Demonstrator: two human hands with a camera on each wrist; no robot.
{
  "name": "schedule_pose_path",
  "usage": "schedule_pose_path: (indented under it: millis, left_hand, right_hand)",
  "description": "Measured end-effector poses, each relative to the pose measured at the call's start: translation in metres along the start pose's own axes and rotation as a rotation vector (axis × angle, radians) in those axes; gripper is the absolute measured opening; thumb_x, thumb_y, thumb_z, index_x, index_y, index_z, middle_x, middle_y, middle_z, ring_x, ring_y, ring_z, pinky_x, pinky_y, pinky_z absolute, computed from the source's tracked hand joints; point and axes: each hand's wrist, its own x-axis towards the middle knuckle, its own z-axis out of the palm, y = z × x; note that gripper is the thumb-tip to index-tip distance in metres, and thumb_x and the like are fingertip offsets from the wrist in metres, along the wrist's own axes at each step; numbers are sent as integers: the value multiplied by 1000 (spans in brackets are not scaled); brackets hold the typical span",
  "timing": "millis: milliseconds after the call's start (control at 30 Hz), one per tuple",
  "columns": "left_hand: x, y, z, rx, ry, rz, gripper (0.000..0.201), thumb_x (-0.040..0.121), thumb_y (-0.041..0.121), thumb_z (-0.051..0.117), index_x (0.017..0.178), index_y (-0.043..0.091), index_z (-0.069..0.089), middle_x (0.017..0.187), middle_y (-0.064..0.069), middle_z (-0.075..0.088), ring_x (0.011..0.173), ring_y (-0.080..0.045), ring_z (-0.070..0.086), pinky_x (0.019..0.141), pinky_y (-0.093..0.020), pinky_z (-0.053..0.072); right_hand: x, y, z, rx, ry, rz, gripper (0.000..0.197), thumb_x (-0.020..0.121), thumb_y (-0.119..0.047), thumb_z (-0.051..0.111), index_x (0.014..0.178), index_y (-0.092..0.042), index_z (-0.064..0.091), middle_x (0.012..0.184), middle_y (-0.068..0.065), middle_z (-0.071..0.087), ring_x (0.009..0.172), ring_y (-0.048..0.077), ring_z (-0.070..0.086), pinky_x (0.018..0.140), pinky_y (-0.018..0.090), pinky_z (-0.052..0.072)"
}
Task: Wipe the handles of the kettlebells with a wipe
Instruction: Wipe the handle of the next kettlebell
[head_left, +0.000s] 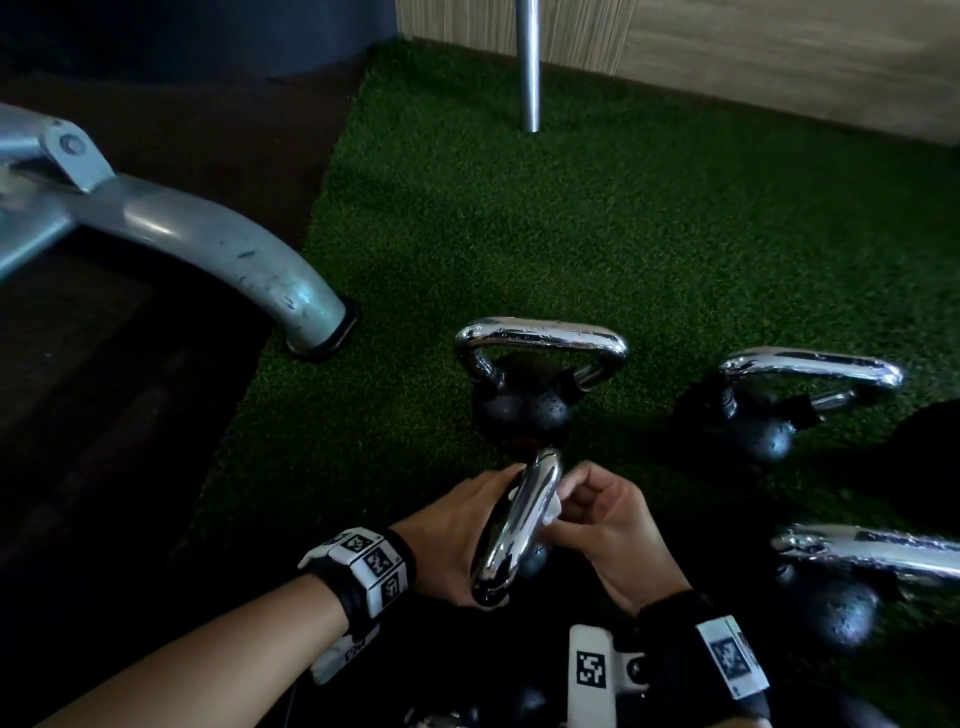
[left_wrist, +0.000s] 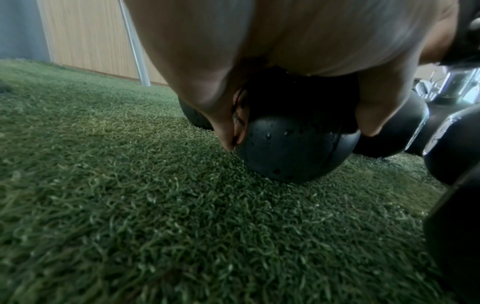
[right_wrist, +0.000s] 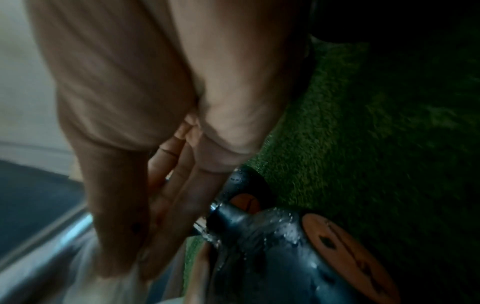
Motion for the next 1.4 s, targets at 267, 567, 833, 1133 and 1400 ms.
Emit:
schedule_pose_path:
  millis: [267,567,833,1133,1400]
  left_hand:
    - [-5,1,2,-41,29,2,125,65,55,86,157,34,3,161,4,23,148,-16,28,123,-39,28]
    - [-8,1,3,-31,56,33,127,66,46,91,157,30,4,163,-3,24,150,-20,26,126,-35,21]
    - [-8,0,7,-34,94,84,127,66,49,91,160,18,13,164,1,21,154,-13,19,124,-40,25]
    - [-22,24,1,299,88,-151,136,56,93,64,160,28,5,152,5,21,140,-14,31,118,-39,35]
    - [-38,9,-19,55,171,6,66,85,58,70,145,43,45,145,22,41,126,2,52,95,-35,55]
  right_hand:
    - [3,-5,14,-682,397,-263,38,66,0,87,68,-21,56,66,-6,66,58,7,61,57,18,48]
    - [5,-5,18,-720,462,-238,39,72,-1,83,84,-18,50,59,-6,64,49,3,57,49,12,40]
    - [0,-15,18,-840,262,-238,65,77,-6,82,130,-32,54,70,-4,72,64,-1,66,63,3,43]
    - [-3,-32,-2,-1060,83,-372,64,71,5,80,123,-31,72,106,-7,75,98,-4,69,86,7,49]
    - [-31,-62,-5,-1162,124,-105,50,71,-13,88,116,-32,77,72,-18,69,75,-11,62,68,2,43]
